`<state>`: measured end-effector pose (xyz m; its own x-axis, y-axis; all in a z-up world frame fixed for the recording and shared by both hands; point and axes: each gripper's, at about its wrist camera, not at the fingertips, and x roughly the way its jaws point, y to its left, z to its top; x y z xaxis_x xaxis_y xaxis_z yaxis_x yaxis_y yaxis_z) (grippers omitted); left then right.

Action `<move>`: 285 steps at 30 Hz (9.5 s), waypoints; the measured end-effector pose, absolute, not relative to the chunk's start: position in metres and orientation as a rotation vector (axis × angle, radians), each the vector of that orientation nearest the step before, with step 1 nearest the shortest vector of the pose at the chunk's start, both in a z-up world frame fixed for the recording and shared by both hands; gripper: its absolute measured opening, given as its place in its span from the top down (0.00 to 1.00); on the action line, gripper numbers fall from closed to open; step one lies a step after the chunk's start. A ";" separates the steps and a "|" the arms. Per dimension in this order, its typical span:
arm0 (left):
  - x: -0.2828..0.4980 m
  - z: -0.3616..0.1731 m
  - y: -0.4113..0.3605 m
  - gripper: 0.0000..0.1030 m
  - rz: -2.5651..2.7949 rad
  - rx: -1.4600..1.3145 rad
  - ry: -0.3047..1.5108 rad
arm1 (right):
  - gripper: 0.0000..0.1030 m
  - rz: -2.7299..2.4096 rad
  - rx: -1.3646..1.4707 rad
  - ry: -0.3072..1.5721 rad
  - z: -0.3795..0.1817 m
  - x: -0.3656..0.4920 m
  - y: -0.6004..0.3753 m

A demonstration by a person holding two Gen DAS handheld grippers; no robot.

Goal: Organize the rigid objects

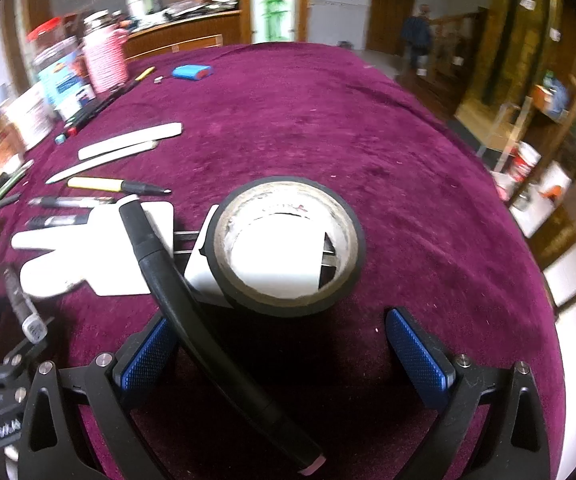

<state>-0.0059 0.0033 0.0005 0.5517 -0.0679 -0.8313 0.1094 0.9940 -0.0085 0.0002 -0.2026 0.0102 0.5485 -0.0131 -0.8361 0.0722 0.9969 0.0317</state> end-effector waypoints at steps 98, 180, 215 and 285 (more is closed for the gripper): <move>0.005 0.015 -0.025 0.15 -0.723 0.585 1.106 | 0.01 -0.055 0.365 0.813 0.032 -0.030 -0.265; 0.017 0.026 0.258 0.87 -0.294 -0.465 1.071 | 0.82 0.441 0.391 1.240 0.041 0.042 0.095; -0.081 0.142 0.233 0.13 -0.325 -0.507 0.695 | 0.00 0.071 -0.095 0.651 0.126 -0.041 -0.050; 0.001 0.024 -0.026 0.57 -0.293 -0.088 0.971 | 0.02 0.228 0.415 0.729 0.069 0.033 -0.216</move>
